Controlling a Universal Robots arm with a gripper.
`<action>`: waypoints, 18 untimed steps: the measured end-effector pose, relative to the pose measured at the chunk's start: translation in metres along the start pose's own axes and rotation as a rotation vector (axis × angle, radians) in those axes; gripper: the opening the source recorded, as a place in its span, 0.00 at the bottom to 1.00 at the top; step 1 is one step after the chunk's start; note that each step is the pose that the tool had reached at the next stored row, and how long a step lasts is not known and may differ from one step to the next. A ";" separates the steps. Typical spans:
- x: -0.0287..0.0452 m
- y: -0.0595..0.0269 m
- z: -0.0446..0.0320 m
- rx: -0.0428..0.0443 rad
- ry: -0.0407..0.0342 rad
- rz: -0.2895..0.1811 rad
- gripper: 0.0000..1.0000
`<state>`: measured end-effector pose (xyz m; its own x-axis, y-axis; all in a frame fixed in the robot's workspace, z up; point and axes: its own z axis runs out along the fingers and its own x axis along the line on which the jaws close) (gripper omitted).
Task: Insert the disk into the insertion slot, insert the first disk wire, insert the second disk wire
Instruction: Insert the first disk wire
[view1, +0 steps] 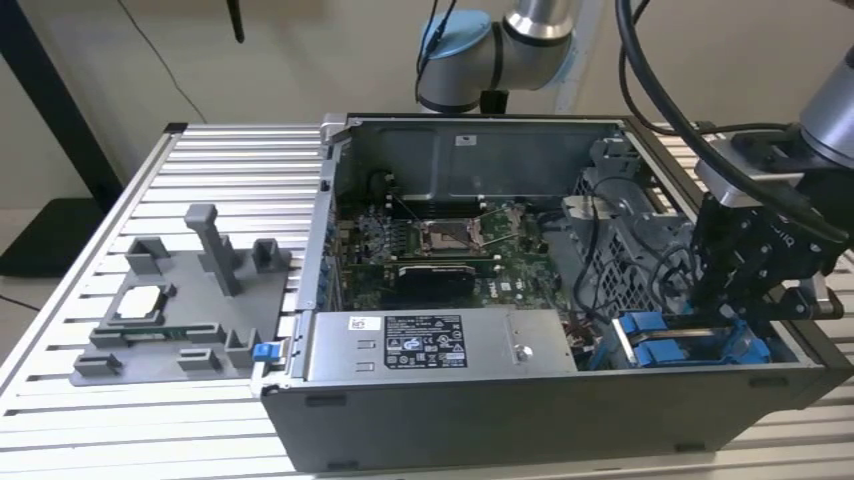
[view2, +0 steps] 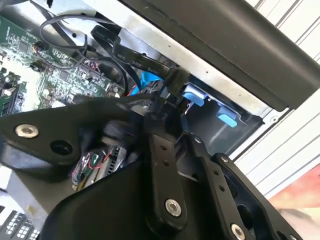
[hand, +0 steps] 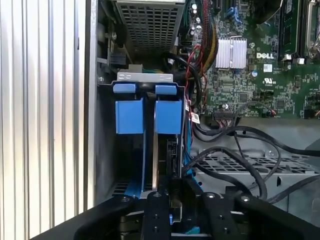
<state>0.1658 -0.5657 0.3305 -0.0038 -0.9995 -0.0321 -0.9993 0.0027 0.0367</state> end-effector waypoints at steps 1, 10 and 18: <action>-0.0001 0.0001 -0.0015 -0.0001 -0.0006 0.000 1.00; -0.0005 0.0006 -0.0156 0.0000 0.0000 0.000 1.00; -0.0006 0.0007 -0.0176 0.0000 0.0002 0.000 1.00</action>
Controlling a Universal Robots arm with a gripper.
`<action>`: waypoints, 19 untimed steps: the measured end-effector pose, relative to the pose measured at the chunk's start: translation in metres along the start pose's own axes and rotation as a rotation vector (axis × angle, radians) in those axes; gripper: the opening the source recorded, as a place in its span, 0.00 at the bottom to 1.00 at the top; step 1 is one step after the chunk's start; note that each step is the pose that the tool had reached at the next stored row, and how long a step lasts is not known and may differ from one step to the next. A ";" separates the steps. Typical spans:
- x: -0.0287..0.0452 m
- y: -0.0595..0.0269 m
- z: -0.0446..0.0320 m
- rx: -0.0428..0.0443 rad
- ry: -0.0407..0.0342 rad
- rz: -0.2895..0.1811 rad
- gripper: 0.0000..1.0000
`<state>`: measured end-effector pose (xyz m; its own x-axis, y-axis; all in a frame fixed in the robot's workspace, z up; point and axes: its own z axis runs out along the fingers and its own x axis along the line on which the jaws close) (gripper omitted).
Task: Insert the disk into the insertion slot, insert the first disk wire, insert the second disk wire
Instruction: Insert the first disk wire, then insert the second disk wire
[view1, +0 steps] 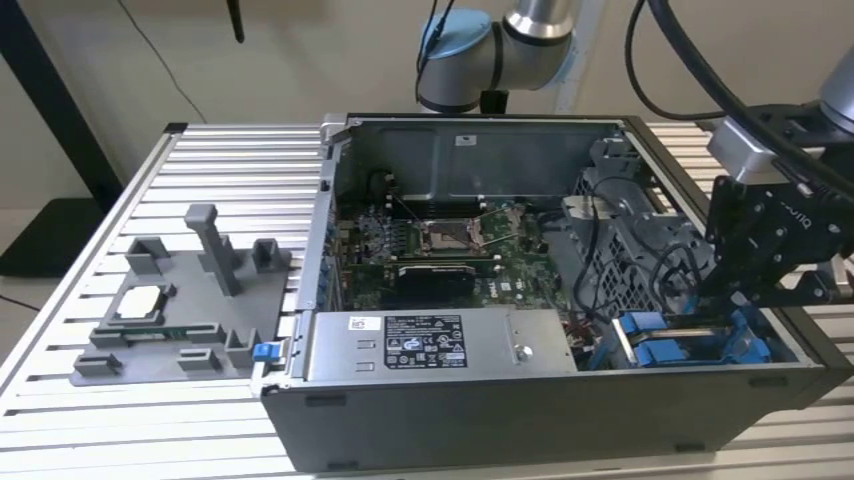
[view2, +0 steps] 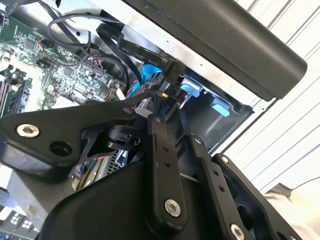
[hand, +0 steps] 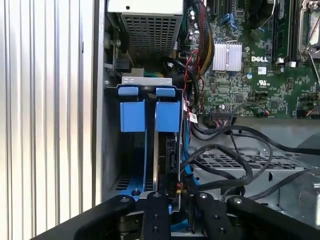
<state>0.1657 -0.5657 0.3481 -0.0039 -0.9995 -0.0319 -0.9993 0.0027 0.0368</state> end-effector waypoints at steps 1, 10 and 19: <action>0.0000 0.0000 -0.0002 0.0000 0.0000 0.000 1.00; -0.0001 0.0000 -0.0015 0.0000 -0.0011 0.000 1.00; -0.0006 0.0003 -0.0090 0.0000 -0.0032 0.000 1.00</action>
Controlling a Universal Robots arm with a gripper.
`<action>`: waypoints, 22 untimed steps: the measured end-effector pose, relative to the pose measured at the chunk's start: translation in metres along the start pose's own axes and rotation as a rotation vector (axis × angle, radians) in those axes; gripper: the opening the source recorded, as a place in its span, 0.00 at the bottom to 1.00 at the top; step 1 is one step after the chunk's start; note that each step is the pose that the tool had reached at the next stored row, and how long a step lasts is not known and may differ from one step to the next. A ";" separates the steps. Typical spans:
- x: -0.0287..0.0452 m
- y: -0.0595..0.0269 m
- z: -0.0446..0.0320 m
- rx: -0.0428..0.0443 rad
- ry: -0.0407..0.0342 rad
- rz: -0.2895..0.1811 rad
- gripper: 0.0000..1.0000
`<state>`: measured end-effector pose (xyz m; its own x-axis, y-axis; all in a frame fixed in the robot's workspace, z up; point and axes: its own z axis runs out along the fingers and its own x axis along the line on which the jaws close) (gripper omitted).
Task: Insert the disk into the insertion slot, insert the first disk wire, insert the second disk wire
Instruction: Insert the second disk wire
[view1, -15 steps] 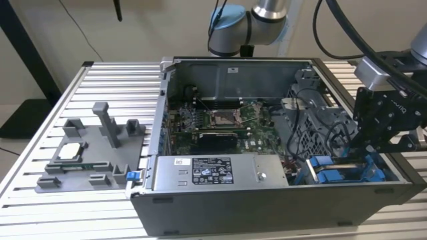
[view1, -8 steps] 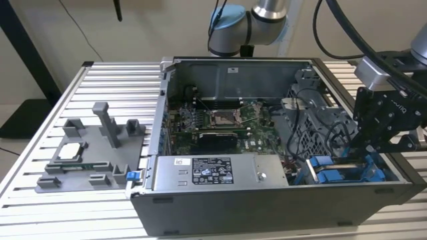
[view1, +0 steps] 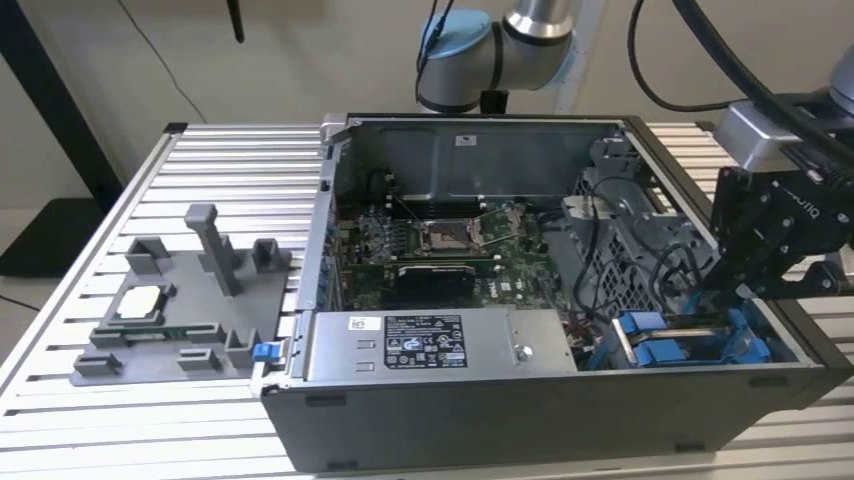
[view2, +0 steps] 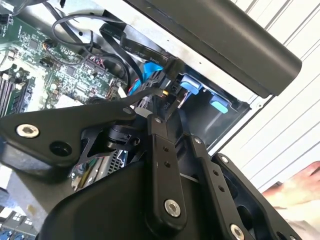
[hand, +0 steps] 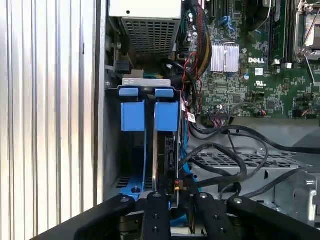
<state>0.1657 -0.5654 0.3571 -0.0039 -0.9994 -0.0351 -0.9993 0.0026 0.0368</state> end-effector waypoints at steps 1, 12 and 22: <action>0.0000 0.0000 -0.0005 0.0000 -0.0022 0.000 1.00; -0.0011 0.0002 -0.0152 0.0003 -0.0168 -0.001 1.00; -0.0032 -0.0139 -0.0165 0.0002 -0.0416 -0.003 1.00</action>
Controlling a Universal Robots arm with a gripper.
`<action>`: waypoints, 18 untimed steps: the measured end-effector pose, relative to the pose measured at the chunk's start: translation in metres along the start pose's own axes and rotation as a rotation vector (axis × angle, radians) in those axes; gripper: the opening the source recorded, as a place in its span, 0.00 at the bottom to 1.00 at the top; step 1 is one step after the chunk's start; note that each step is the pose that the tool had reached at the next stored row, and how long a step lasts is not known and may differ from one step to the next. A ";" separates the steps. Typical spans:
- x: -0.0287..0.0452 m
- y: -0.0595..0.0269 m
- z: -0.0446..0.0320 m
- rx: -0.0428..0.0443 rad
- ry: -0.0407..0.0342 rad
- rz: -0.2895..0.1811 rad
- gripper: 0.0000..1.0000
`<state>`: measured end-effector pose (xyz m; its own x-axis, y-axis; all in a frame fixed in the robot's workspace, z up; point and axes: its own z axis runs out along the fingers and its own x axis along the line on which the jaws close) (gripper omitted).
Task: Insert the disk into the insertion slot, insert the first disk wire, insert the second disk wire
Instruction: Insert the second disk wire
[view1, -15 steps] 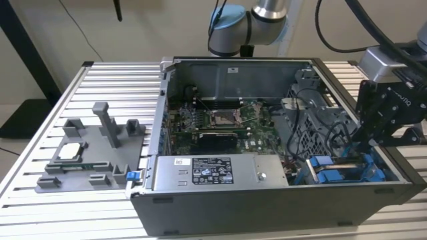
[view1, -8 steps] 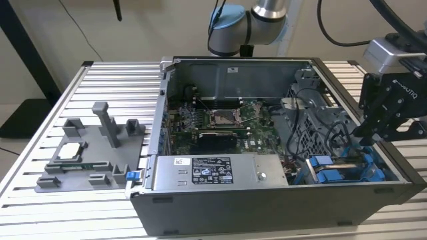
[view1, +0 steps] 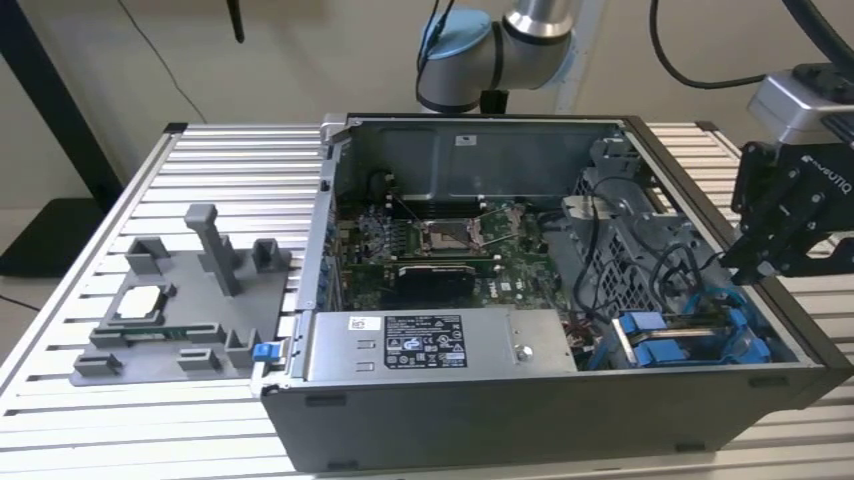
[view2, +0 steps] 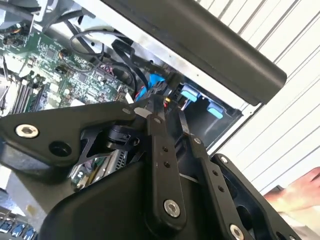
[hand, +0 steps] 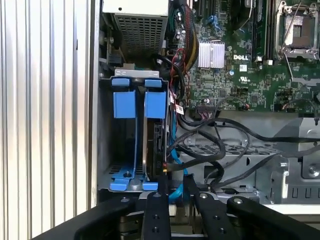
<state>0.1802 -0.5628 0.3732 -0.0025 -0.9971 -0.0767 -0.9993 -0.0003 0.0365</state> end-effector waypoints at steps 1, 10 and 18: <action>-0.0003 -0.0018 -0.0001 -0.0001 -0.0028 -0.001 1.00; -0.0003 -0.0220 0.0003 -0.0023 -0.0116 -0.016 1.00; 0.0003 -0.0276 0.0072 -0.0058 -0.0212 -0.017 1.00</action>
<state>0.2076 -0.5625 0.3649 0.0133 -0.9951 -0.0984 -0.9990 -0.0174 0.0408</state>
